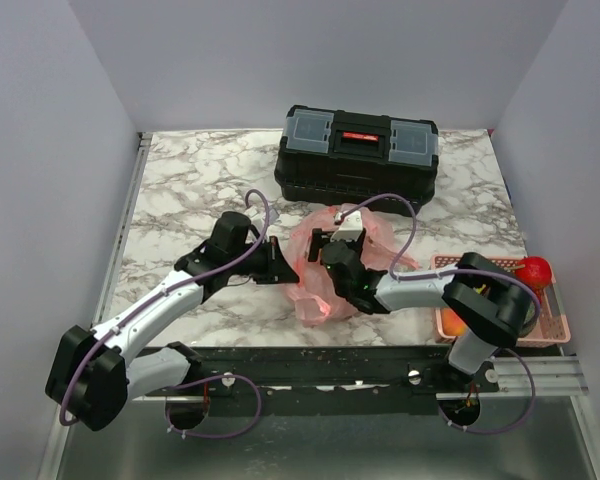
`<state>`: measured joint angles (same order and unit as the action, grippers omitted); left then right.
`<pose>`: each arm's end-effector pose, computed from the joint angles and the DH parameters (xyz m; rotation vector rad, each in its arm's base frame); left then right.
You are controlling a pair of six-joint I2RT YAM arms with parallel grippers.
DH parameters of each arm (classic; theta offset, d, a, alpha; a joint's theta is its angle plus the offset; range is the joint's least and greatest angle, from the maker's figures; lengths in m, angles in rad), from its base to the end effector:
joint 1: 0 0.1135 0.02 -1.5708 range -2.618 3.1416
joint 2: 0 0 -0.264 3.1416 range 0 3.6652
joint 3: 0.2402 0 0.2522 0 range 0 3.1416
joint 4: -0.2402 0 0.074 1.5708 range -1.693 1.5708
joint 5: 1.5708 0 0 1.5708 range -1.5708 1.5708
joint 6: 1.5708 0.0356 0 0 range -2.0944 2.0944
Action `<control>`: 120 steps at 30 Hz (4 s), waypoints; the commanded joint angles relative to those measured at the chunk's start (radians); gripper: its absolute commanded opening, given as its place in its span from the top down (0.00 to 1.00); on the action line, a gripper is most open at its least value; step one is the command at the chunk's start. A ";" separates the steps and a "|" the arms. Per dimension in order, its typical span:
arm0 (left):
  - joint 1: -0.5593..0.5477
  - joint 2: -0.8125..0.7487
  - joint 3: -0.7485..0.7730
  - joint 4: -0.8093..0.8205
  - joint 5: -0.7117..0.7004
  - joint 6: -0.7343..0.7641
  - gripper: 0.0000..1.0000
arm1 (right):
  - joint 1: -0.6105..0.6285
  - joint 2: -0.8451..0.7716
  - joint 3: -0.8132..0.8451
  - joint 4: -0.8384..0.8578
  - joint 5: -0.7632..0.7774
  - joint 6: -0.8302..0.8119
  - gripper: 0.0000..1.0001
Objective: Take the fake fruits out of the plastic bag
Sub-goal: Take out the fake fruit from the plastic bag, then place the fake fruit in the bin.
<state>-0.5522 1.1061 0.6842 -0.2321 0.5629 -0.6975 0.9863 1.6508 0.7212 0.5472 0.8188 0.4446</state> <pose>0.1879 -0.1381 0.2406 0.1680 2.4279 -1.2605 0.2021 0.2583 0.1796 0.0263 1.8331 0.2035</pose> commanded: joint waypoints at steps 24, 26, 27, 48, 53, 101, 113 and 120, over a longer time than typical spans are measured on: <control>-0.039 0.085 -0.065 0.097 -0.114 -0.047 1.00 | -0.029 0.006 -0.065 0.215 -0.131 -0.148 0.98; -0.040 0.097 -0.057 0.096 -0.118 -0.041 1.00 | -0.028 -0.056 -0.091 0.156 -0.177 -0.126 0.99; -0.040 0.103 -0.055 0.098 -0.118 -0.040 1.00 | -0.027 -0.084 -0.099 0.118 -0.209 -0.106 0.99; -0.039 0.156 -0.043 0.125 -0.112 -0.025 1.00 | -0.028 -0.657 -0.190 -0.356 -0.685 0.085 0.99; -0.040 0.152 -0.055 0.126 -0.113 -0.030 1.00 | -0.028 -0.779 -0.124 -0.444 -0.619 0.085 0.99; -0.040 0.162 -0.008 0.160 -0.065 -0.002 1.00 | -0.699 -0.684 0.042 -1.510 -0.265 0.719 0.99; -0.038 0.219 0.044 0.161 -0.027 -0.006 1.00 | -0.699 -0.625 0.089 -1.625 -0.212 0.798 0.99; -0.038 0.260 0.069 0.169 0.016 0.001 1.00 | -0.700 -0.641 0.011 -1.582 -0.224 0.856 0.91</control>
<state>-0.5850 1.3407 0.7086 -0.0521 0.5350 -0.7181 0.2859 1.0428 0.7708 -1.0092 0.6113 1.2469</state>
